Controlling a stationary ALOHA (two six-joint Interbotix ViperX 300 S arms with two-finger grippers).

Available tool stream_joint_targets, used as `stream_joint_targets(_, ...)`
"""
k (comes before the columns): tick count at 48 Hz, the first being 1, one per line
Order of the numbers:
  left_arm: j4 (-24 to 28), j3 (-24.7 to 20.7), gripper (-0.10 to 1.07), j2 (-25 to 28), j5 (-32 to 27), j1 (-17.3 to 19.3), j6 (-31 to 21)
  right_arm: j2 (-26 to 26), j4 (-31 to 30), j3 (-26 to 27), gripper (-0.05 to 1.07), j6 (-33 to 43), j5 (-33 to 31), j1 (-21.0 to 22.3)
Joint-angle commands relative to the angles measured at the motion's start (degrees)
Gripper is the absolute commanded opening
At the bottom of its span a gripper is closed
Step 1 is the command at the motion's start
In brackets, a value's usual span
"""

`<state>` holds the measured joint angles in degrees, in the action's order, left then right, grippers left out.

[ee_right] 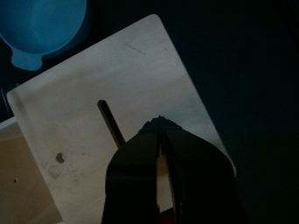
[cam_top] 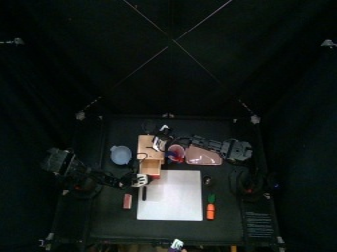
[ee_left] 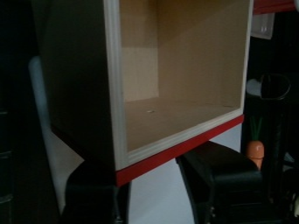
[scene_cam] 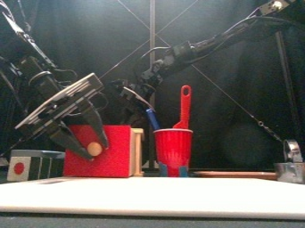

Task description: Grab carrot

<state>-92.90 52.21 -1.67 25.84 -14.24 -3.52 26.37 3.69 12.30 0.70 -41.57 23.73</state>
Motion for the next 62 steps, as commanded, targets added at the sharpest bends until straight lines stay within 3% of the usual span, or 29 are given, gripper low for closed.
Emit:
stream_joint_targets(1,0.26,-0.62,0.83,-0.26,0.44,-0.26,0.18,-0.18,-0.09,-0.18,0.02,0.09,-1.05,0.0)
stream_joint_targets(30,3.6,0.09,0.88,-3.69,2.11,-2.2,0.35,-1.67,-0.09,0.26,0.02,0.26,-0.53,-1.23)
stream_joint_targets(44,4.39,4.22,0.88,-9.05,2.2,-3.6,0.79,-2.9,-0.35,0.88,0.02,0.35,0.18,-2.2)
stream_joint_targets(62,16.52,8.44,0.87,-17.31,1.58,-3.96,0.62,-11.6,-0.62,-0.44,0.02,-0.35,0.0,-4.22)
